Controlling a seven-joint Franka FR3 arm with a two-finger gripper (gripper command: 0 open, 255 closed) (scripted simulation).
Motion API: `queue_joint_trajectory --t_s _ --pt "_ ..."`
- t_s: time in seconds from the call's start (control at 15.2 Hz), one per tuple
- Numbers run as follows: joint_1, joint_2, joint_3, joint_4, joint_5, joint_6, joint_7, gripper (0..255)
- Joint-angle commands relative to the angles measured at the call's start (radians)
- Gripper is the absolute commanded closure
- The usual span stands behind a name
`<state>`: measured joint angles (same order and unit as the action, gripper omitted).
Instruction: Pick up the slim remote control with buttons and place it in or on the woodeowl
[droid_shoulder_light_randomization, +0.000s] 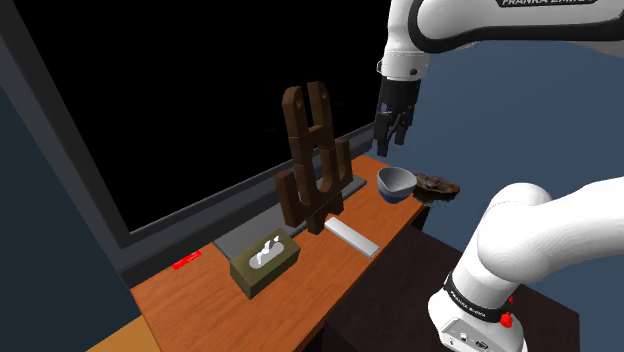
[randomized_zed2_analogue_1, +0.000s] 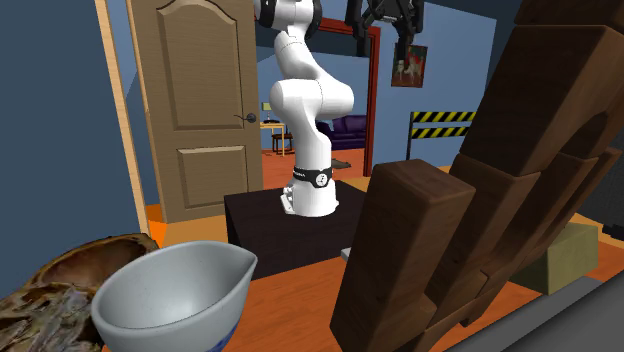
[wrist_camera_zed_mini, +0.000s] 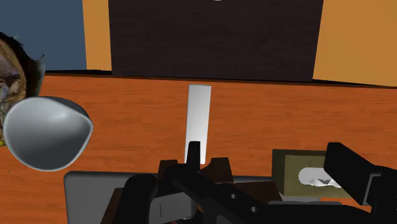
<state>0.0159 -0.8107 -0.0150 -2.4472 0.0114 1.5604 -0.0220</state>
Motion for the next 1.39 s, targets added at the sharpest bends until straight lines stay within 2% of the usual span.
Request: queue_joint_trajectory --t_s 0.0,0.33,0.66,0.99,1.32 --pt "0.000 0.000 0.000 0.000 0.000 0.000 0.000 0" --pt "-0.009 0.028 -0.005 -0.150 -0.010 0.188 0.000 0" --pt "-0.019 0.106 -0.012 -0.269 -0.020 0.396 0.001 0" --pt "-0.030 0.244 -0.020 -0.350 -0.031 0.626 0.002 0" --pt "-0.041 0.443 -0.029 -0.387 -0.040 0.873 0.003 0"
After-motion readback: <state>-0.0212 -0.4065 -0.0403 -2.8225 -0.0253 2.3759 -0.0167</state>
